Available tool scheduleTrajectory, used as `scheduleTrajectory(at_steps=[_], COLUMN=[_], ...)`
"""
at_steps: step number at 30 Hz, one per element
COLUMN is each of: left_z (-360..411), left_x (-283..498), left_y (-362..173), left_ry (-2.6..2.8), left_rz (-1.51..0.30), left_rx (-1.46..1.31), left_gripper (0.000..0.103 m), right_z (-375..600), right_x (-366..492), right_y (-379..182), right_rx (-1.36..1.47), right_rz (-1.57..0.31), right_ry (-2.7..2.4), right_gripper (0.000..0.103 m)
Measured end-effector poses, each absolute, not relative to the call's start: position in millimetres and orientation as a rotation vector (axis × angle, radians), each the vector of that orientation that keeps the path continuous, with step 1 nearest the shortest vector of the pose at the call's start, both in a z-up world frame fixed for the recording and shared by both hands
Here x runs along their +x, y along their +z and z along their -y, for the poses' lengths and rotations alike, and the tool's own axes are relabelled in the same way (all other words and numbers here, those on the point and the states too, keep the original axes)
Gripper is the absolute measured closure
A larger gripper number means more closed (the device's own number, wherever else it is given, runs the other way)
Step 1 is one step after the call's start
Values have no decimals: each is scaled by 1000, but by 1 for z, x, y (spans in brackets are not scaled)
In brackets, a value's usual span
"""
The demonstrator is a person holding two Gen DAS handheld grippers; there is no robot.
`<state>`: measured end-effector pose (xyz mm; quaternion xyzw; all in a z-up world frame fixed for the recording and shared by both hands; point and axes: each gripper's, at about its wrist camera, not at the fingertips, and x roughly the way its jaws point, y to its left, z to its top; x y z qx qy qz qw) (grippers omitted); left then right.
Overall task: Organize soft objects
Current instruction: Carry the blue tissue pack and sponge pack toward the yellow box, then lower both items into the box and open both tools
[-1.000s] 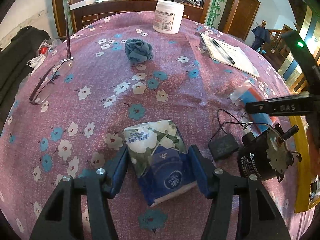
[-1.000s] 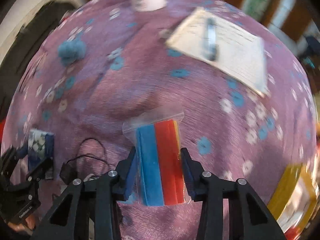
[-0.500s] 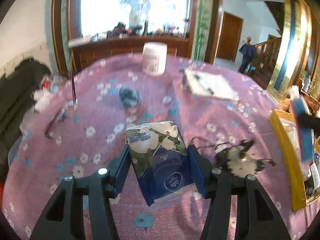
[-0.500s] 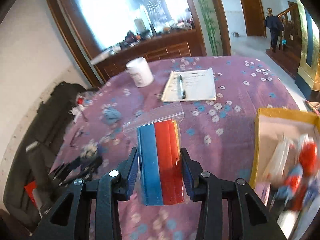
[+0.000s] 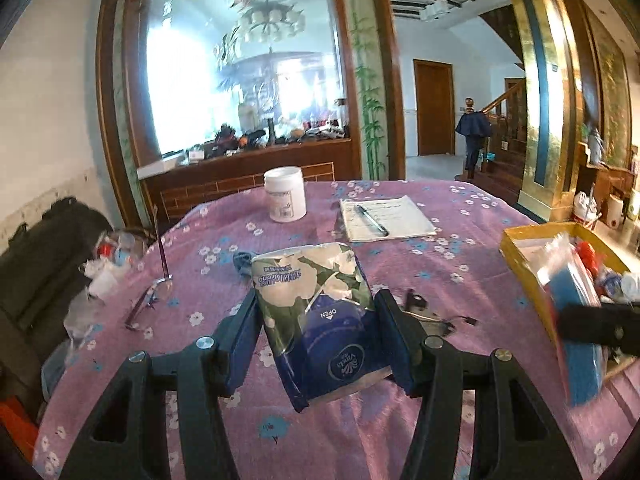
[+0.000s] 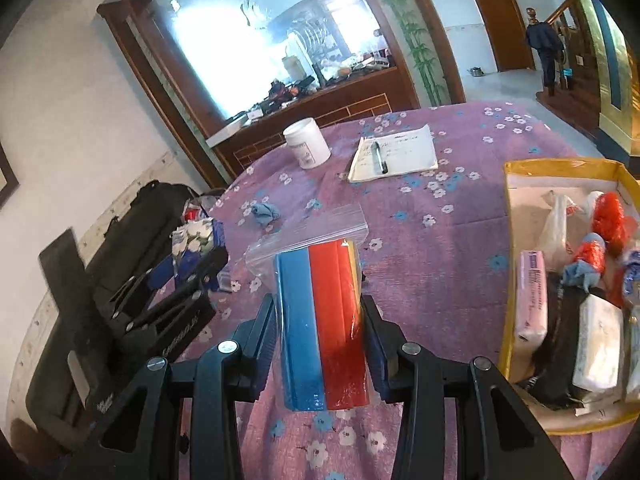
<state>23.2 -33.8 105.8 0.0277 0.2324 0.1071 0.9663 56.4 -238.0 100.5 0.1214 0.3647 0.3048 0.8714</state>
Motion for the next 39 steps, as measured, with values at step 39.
scheduleTrajectory(at_steps=[39], left_z=[237], left_x=[31], left_y=[105], left_ry=[-98], left_rz=[-496], left_rx=[220], left_gripper=[47], right_z=[430], right_x=[53], right_y=[100], right_rx=[487], right_rz=[-630], right_ry=[390], right_gripper=[59])
